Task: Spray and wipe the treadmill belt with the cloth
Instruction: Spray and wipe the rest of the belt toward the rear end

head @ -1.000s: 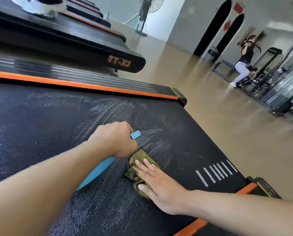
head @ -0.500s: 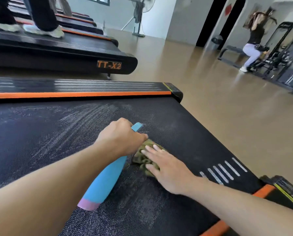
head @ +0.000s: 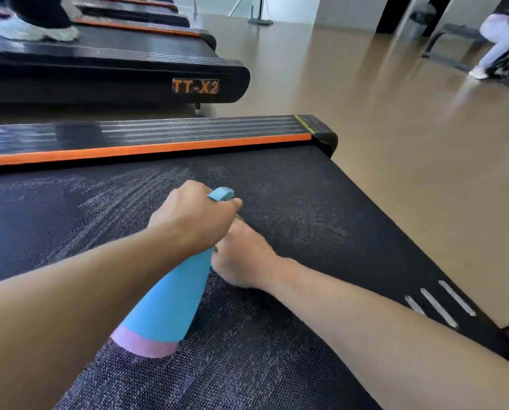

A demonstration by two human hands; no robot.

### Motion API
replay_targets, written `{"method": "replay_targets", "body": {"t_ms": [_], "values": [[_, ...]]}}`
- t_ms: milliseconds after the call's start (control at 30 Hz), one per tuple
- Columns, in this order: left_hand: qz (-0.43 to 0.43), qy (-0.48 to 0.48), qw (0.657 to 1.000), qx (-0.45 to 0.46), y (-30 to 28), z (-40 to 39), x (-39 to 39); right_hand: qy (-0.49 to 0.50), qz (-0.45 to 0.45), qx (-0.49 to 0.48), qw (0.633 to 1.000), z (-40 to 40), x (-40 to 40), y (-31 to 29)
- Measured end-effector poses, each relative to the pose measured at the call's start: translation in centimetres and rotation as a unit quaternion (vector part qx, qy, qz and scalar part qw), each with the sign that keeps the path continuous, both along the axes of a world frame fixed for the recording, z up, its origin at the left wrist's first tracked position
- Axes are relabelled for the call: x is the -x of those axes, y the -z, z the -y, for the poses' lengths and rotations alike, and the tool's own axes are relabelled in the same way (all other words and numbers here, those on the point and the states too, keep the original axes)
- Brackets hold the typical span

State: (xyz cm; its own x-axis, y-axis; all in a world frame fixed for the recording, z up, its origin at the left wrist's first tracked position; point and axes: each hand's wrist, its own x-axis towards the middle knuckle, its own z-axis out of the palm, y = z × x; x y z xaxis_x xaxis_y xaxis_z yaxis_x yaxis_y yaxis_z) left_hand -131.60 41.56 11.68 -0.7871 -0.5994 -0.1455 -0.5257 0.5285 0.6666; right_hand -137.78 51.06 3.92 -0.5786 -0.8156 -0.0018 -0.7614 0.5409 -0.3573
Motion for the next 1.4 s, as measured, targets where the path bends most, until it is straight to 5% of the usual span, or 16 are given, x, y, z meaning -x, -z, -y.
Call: {"method": "replay_targets", "body": {"t_ms": [167, 333, 400, 633, 733, 833, 900, 967, 1167, 1300, 1400], "values": [[0.048, -0.046, 0.998, -0.008, 1.0, 0.6, 2.0, -0.062, -0.069, -0.039, 0.995, -0.4, 6.0, 1.1], [0.06, -0.005, 0.997, -0.04, 2.2, 1.5, 3.0, 0.234, -0.066, -0.074, 0.967, -9.1, 18.9, 1.5], [0.046, 0.015, 0.998, -0.035, 2.5, 1.6, 3.3, 0.281, -0.045, -0.08, 0.955, -9.9, 20.1, 1.7], [0.022, 0.012, 0.999, -0.023, 1.4, 0.8, 2.4, 0.004, -0.047, 0.0, 0.999, -4.7, 3.7, 1.6], [-0.016, 0.009, 0.999, -0.048, 0.7, 0.8, 2.8, -0.04, -0.048, -0.012, 0.998, -6.3, 3.4, 1.0], [-0.048, 0.013, 0.996, -0.068, 0.7, 0.5, 3.3, 0.111, -0.008, -0.019, 0.994, -9.4, 10.3, 1.1], [-0.048, 0.01, 0.996, -0.075, 0.9, 0.5, 3.5, 0.283, 0.008, -0.043, 0.958, -11.6, 14.8, 0.8], [-0.038, 0.013, 0.996, -0.079, 1.1, 0.6, 3.7, 0.336, 0.005, -0.072, 0.939, -11.3, 16.4, 0.6], [-0.014, 0.009, 0.997, -0.076, 1.2, 0.2, 4.5, -0.005, -0.068, -0.022, 0.997, -3.2, 5.6, 2.1], [0.004, 0.014, 0.998, -0.058, 1.2, 0.1, 4.9, -0.015, -0.026, -0.016, 0.999, -3.6, 8.3, 2.0], [0.018, 0.006, 0.999, -0.051, 0.6, 0.8, 4.9, 0.104, -0.018, -0.032, 0.994, -5.6, 12.6, 1.8]]}}
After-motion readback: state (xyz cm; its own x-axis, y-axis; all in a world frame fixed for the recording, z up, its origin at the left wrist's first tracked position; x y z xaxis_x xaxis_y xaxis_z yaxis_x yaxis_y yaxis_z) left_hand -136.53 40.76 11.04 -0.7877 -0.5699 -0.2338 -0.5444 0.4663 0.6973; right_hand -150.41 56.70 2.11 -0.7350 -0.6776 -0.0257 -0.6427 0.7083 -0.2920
